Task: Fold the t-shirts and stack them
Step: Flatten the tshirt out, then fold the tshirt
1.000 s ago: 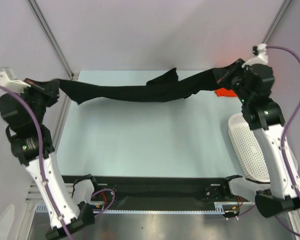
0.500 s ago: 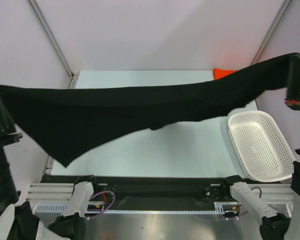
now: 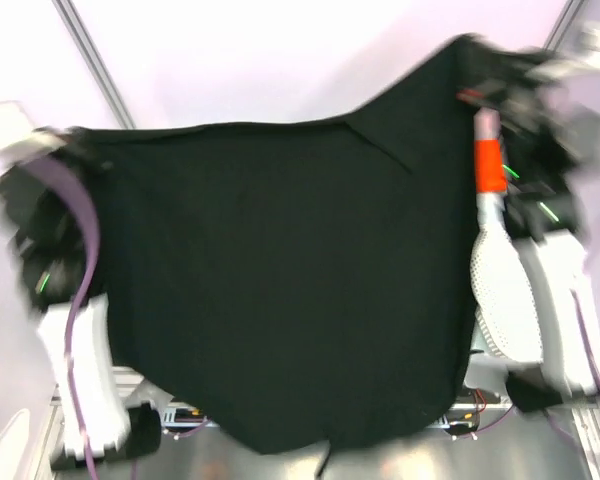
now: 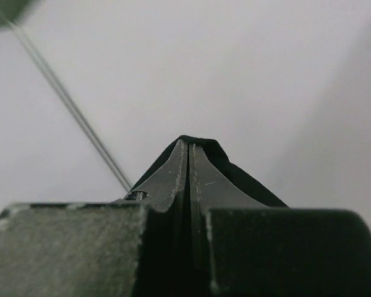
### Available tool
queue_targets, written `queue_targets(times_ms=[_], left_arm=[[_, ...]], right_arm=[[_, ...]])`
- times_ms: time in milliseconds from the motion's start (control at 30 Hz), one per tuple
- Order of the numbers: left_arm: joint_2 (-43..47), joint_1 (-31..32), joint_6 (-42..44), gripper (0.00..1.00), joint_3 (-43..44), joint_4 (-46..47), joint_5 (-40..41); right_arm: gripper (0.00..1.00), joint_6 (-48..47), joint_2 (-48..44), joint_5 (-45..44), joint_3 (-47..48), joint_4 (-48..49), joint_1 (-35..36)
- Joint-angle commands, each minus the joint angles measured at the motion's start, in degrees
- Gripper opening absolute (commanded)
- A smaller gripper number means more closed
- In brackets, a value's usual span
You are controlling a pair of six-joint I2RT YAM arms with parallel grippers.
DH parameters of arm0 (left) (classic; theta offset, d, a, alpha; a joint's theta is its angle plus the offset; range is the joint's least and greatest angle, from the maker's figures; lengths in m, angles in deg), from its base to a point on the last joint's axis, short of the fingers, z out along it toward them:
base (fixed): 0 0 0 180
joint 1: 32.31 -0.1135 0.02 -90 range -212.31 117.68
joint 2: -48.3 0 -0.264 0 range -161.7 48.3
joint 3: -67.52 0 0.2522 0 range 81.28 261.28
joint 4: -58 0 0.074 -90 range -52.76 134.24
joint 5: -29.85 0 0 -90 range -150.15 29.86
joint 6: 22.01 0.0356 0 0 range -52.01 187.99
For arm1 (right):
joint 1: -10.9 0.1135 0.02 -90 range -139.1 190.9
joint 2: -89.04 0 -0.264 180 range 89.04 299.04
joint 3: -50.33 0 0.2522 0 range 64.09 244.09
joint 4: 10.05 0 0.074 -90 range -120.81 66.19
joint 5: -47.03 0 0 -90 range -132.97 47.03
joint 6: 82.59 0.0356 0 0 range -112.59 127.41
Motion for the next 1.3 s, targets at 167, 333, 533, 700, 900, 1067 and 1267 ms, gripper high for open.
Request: queue_targets(times_ms=[167,333,533,700,900,1067,1267], left_arm=[[-4.6,0.07,1.16,0.0,-25.16,13.79,-0.96],[-11.17,-0.19,1.43,0.0,-37.51,28.04,-4.58],[-32.78,-1.77,0.64,0.0,-37.01,36.75,-9.05],[-48.44,-4.76,-3.31,0.0,-27.34,36.4,-15.82],[-55.4,-5.99,-6.57,0.0,-22.41,35.7,-18.55],[-56.46,-5.99,-8.42,0.0,-21.35,33.24,-20.92],[-54.88,-5.99,-9.39,0.0,-22.75,28.68,-21.37]], right_arm=[[0.0,0.06,20.83,2.53,-7.72,10.17,-0.34],[0.0,-0.03,31.1,3.94,-9.93,14.49,-0.51],[0.0,0.32,40.87,5.61,-6.77,15.81,-1.56],[0.0,0.5,47.47,6.67,-3.52,14.32,-3.32],[0.0,2.34,51.78,9.66,2.1,10.37,-5.17],[0.0,5.32,52.66,10.88,3.16,8.43,-6.22],[0.0,9.46,53.89,12.81,6.15,3.69,-7.36]])
